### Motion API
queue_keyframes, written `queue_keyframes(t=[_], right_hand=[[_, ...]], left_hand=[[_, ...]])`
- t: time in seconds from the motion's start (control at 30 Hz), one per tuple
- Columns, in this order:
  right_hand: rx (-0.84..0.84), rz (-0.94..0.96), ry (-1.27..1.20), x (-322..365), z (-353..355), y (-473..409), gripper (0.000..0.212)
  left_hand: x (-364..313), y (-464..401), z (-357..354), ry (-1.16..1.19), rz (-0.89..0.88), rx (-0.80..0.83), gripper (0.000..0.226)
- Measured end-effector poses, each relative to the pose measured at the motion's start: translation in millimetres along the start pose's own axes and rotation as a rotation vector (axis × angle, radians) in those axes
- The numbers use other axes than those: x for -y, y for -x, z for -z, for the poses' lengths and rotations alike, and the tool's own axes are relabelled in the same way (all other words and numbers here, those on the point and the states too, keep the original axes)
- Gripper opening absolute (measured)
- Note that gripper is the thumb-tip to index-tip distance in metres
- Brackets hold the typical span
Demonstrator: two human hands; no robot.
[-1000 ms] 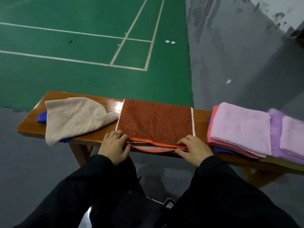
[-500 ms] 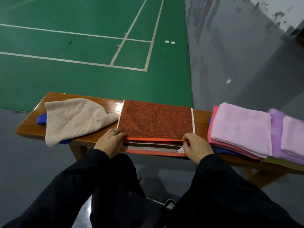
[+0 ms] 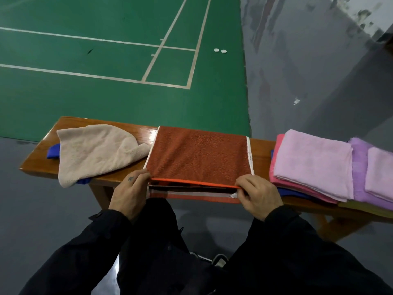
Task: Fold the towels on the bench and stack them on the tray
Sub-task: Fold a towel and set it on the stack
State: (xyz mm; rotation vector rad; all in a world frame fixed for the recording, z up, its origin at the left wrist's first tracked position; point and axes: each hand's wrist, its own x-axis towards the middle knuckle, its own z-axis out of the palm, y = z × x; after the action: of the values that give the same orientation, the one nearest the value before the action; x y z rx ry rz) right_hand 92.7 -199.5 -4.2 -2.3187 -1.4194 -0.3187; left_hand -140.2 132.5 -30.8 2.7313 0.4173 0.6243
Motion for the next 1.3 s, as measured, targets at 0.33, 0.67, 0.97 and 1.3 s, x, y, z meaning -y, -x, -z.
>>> queue_keyframes(t=[0.33, 0.67, 0.97, 1.3], right_hand=[[0.168, 0.076, -0.028, -7, -10, 21, 0.015], [0.060, -0.163, -0.061, 16, -8, 5, 0.027], [0.161, -1.145, -0.320, -11, -33, -71, 0.062], [0.126, -1.347, -1.030, -25, -13, -94, 0.030]], left_hand=[[0, 33, -21, -0.019, -0.152, 0.097, 0.020], [-22, 13, -8, -0.175, 0.069, 0.147, 0.033], [-46, -87, -19, 0.254, 0.912, 0.253, 0.061], [-44, -110, 6, 1.226, 1.155, 0.244, 0.009]])
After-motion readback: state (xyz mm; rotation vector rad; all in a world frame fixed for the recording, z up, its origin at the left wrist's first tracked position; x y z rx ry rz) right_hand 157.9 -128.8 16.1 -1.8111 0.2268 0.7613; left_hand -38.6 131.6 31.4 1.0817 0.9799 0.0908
